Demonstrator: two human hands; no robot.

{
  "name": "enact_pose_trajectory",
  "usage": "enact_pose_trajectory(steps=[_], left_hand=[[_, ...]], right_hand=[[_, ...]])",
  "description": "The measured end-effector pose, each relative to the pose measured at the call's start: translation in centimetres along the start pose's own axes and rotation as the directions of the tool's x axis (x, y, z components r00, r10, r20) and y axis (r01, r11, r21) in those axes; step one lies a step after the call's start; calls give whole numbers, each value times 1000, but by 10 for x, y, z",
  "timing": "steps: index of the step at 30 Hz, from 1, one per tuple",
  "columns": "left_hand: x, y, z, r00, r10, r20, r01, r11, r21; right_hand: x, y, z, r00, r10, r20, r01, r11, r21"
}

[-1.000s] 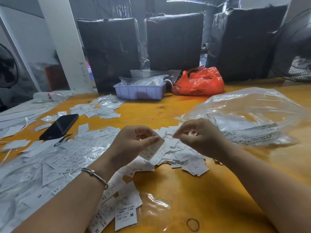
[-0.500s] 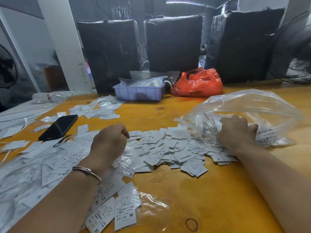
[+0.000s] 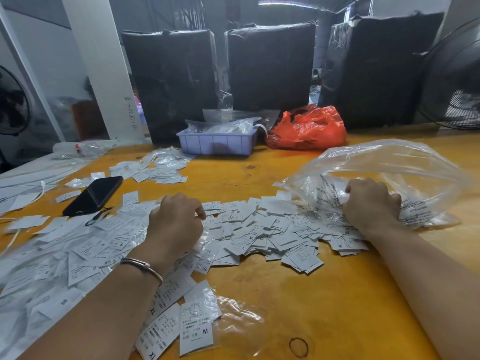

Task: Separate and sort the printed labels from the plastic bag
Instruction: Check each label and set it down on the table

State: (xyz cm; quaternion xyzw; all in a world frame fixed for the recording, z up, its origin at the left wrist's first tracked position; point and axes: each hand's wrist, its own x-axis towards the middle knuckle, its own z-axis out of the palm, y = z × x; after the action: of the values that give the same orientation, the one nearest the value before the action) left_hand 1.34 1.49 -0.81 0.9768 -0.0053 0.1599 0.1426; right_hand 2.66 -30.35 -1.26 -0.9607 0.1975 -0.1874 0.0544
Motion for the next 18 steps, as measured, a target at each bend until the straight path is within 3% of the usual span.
enact_pose_trajectory(steps=[5, 18], left_hand=[[-1, 3, 4, 995, 95, 10, -92, 987, -135], [-3, 4, 4, 984, 179, -13, -177, 959, -221]], right_hand=[[2, 1, 0, 999, 12, 45, -11, 1000, -26], [-3, -9, -8, 981, -46, -191, 71, 989, 129]])
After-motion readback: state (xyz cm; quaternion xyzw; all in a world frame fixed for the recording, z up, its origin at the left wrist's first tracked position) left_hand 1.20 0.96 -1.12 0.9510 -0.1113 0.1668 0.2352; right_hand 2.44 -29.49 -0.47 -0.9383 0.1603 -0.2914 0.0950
